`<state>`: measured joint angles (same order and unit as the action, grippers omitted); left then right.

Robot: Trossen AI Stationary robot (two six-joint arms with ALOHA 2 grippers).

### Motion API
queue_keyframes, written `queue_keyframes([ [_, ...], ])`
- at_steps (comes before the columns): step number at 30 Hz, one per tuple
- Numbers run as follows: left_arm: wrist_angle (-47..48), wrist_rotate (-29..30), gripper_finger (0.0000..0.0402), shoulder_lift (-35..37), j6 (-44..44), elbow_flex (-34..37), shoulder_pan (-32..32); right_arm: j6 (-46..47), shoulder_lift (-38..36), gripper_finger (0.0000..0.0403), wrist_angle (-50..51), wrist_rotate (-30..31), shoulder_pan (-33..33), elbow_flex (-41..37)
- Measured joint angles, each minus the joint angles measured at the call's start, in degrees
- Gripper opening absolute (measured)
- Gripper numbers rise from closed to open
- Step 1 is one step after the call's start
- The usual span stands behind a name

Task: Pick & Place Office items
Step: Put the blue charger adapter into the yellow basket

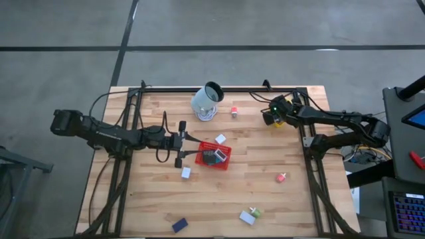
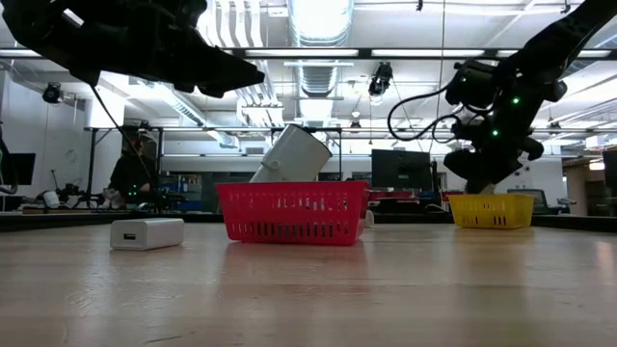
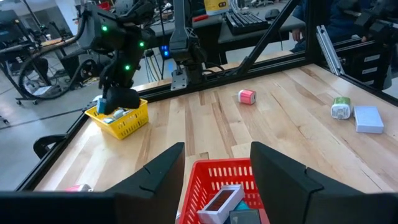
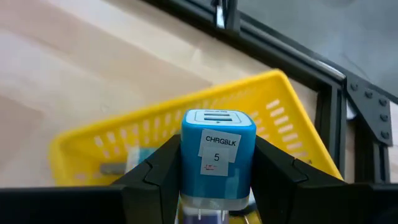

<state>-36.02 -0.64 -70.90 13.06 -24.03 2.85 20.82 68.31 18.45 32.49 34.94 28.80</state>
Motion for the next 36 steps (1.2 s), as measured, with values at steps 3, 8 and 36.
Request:
queue_keyframes([
  [3, -0.1, 0.0, 0.0186, 0.0, 0.0, 0.0, 0.0, 0.2, 0.0, 0.0142, 2.2, -0.1, 0.0, 0.0],
  [8, -0.2, 0.0, 0.0186, 0.0, 0.0, 0.0, 0.0, -0.7, 0.0, 0.0142, 2.8, -2.8, 0.0, -0.2],
  [36, -0.4, 0.0, 0.0186, 0.0, 0.0, 0.0, 0.0, -1.0, 0.0, 0.0142, 5.2, -8.5, 1.6, -0.4],
])
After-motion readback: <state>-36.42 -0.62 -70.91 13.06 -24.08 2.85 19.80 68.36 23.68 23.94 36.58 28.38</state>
